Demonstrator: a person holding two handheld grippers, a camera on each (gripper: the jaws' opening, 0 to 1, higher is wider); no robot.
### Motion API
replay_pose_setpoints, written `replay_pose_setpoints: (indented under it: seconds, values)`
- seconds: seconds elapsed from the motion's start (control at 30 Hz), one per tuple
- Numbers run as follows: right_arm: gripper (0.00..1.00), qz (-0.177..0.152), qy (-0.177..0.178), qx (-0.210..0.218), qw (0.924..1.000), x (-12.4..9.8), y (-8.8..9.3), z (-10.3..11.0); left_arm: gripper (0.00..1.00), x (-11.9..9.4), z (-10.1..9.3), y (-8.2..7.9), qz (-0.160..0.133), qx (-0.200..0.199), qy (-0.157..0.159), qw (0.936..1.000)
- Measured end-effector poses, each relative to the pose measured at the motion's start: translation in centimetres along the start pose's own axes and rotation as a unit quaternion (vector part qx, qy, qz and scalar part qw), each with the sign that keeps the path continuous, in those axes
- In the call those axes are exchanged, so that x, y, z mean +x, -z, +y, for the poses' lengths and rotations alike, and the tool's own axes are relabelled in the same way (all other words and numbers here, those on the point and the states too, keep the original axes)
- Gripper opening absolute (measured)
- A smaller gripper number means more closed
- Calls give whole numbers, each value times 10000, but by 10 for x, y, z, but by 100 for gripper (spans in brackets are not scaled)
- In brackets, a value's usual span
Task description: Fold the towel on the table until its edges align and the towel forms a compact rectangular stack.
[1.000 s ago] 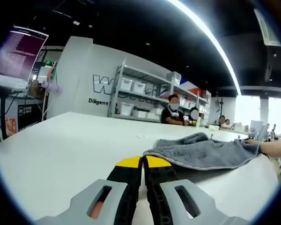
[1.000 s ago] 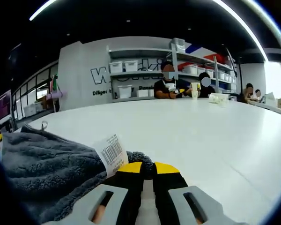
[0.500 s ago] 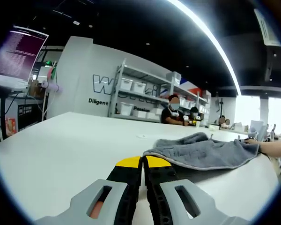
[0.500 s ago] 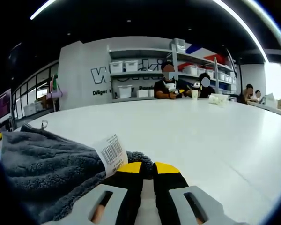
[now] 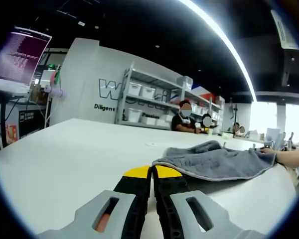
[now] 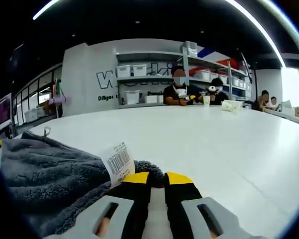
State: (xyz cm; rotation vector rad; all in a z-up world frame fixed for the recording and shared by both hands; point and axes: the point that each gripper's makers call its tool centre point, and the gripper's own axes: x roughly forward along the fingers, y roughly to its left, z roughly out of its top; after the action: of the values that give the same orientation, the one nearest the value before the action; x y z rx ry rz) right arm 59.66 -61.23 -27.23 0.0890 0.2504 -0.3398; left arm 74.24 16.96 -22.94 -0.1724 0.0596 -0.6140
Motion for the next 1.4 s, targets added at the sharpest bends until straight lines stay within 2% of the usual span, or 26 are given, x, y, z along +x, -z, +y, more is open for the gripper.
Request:
replay_pose_setpoints:
  seconds: [0.4, 0.63, 1.1, 1.4]
  values:
    - [9, 0, 7, -81, 10000, -4, 1, 4, 2, 0, 1, 1, 29, 14, -11, 10000]
    - [9, 38, 110, -163, 9998, -8, 2, -1, 2, -1, 4, 2, 43, -76, -55, 9999]
    - [17, -459, -178, -54, 9988, -27, -12, 15, 10, -2, 4, -2, -15, -409, -47, 9992]
    - [22, -854, -616, -18, 9944, -47, -21, 38, 15, -4, 5, -10, -227, -717, -24, 9972]
